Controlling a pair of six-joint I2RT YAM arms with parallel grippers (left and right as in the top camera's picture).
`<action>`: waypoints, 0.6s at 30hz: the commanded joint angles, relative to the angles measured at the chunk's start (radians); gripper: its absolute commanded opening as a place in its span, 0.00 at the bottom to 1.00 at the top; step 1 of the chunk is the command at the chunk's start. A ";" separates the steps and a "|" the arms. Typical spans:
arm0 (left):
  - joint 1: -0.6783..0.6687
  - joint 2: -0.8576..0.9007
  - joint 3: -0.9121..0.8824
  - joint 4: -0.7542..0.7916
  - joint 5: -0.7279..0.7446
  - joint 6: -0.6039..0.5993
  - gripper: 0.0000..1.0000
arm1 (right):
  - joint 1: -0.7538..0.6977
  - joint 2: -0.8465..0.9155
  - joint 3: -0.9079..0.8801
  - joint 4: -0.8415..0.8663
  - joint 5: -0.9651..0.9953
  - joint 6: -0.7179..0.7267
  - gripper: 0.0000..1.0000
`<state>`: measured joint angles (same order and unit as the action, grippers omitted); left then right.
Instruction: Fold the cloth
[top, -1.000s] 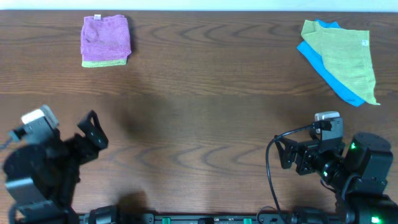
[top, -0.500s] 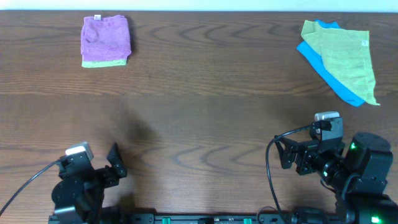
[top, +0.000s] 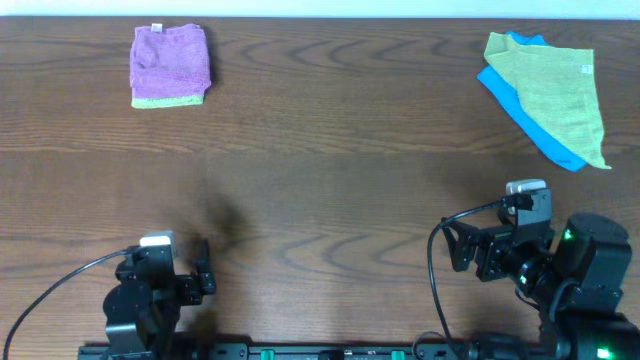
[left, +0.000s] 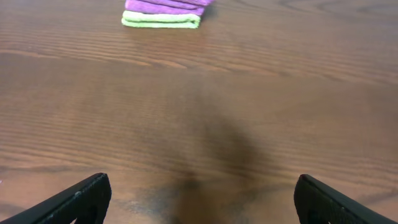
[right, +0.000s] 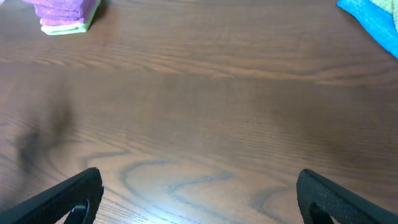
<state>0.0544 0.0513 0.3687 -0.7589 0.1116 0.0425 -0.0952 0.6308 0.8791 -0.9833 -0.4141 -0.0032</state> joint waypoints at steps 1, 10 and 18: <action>-0.011 -0.018 -0.034 -0.003 -0.008 0.041 0.95 | -0.008 -0.002 -0.005 -0.002 -0.001 0.017 0.99; -0.011 -0.048 -0.074 -0.053 -0.008 0.090 0.95 | -0.008 -0.002 -0.005 -0.002 -0.001 0.017 0.99; -0.011 -0.048 -0.114 -0.094 -0.010 0.118 0.95 | -0.008 -0.002 -0.005 -0.002 -0.001 0.017 0.99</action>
<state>0.0486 0.0147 0.2813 -0.8448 0.1116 0.1360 -0.0952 0.6308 0.8791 -0.9833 -0.4137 -0.0032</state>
